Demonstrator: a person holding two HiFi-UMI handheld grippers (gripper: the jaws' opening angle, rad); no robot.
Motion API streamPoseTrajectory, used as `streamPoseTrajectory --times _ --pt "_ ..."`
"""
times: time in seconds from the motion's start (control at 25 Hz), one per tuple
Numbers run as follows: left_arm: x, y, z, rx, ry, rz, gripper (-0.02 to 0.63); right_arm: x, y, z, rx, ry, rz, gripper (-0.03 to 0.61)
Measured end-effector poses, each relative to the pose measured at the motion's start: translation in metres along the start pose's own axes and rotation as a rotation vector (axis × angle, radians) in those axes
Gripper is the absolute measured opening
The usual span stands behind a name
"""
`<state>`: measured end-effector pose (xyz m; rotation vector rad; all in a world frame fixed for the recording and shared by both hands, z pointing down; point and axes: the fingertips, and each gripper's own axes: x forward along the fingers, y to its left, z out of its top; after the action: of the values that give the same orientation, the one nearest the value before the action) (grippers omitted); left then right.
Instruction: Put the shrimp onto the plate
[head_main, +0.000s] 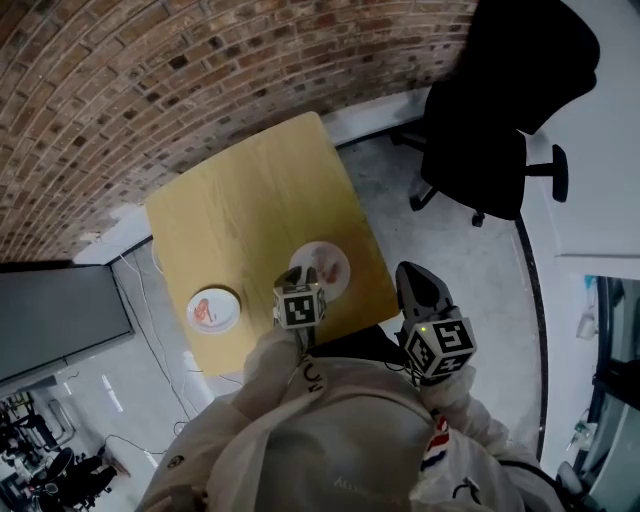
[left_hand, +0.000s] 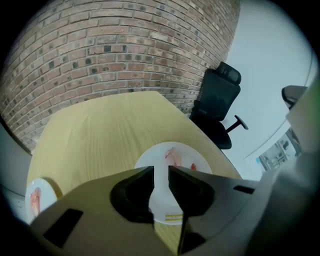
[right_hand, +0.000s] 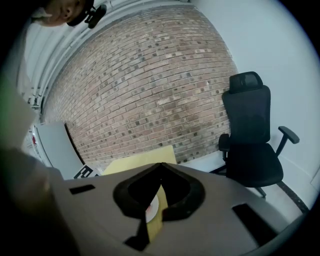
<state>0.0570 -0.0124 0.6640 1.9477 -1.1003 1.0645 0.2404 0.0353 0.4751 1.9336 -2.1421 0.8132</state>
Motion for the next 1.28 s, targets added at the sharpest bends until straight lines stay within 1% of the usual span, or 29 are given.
streamPoseTrajectory --times 0.12,0.6,0.96,1.12,1.28 --pt "-0.01 0.019 -0.002 -0.025 -0.032 0.033 0.081 0.008 0.015 -0.001 -0.01 0.008 0.037 0.025" --pt "-0.052 0.105 -0.032 -0.181 -0.077 0.142 0.082 0.047 0.103 -0.002 -0.094 0.051 0.205 0.025" --pt "-0.079 0.159 -0.056 -0.275 -0.095 0.209 0.081 0.071 0.163 -0.008 -0.147 0.085 0.309 0.025" --pt "-0.089 0.184 -0.07 -0.329 -0.105 0.229 0.083 0.08 0.19 -0.01 -0.163 0.103 0.35 0.025" --pt "-0.101 0.214 -0.081 -0.352 -0.107 0.276 0.09 0.091 0.214 -0.016 -0.18 0.12 0.385 0.025"
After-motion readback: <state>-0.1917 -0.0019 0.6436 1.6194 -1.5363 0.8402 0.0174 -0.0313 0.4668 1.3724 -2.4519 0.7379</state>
